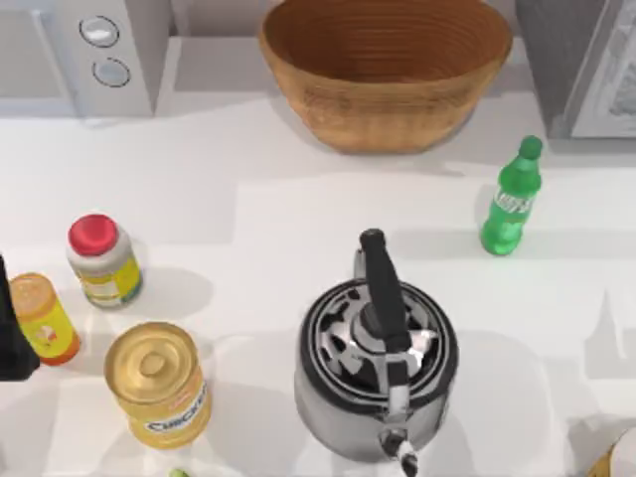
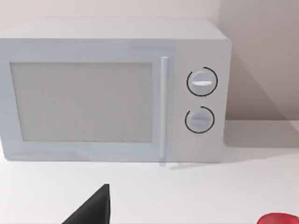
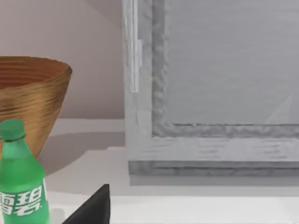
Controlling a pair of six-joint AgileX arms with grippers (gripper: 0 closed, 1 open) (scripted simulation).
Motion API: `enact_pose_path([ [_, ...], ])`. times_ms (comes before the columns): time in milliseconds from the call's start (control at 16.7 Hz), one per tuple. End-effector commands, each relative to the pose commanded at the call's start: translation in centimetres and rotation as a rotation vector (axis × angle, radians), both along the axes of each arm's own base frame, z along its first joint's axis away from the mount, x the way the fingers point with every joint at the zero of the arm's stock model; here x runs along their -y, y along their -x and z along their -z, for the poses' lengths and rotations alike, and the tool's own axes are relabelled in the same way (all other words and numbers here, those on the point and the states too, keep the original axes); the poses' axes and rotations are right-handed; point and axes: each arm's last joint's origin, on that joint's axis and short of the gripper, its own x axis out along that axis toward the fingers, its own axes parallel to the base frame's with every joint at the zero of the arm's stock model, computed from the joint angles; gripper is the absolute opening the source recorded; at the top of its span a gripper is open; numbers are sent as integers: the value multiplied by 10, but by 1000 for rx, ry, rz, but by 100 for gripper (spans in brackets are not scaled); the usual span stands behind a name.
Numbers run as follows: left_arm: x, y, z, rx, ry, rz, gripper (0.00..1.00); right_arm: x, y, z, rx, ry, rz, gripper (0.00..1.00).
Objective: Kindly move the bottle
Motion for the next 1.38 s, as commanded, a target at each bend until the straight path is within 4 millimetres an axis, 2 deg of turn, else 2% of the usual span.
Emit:
enact_pose_path([
  [180, 0, 0, 0, 0, 0, 0, 100, 0, 0, -1, 2, 2, -7, 100],
  [480, 0, 0, 0, 0, 0, 0, 100, -3, -13, -17, 11, 35, -119, 100],
  [660, 0, 0, 0, 0, 0, 0, 100, -4, -33, -25, -19, 65, -223, 100],
  [840, 0, 0, 0, 0, 0, 0, 100, -4, -63, -24, -65, 91, -343, 100],
  [1080, 0, 0, 0, 0, 0, 0, 100, -1, -109, -6, -118, 111, -503, 100],
  [1260, 0, 0, 0, 0, 0, 0, 100, 3, -139, 22, -147, 111, -608, 100],
  [1380, 0, 0, 0, 0, 0, 0, 100, 6, -151, 42, -161, 104, -668, 100],
])
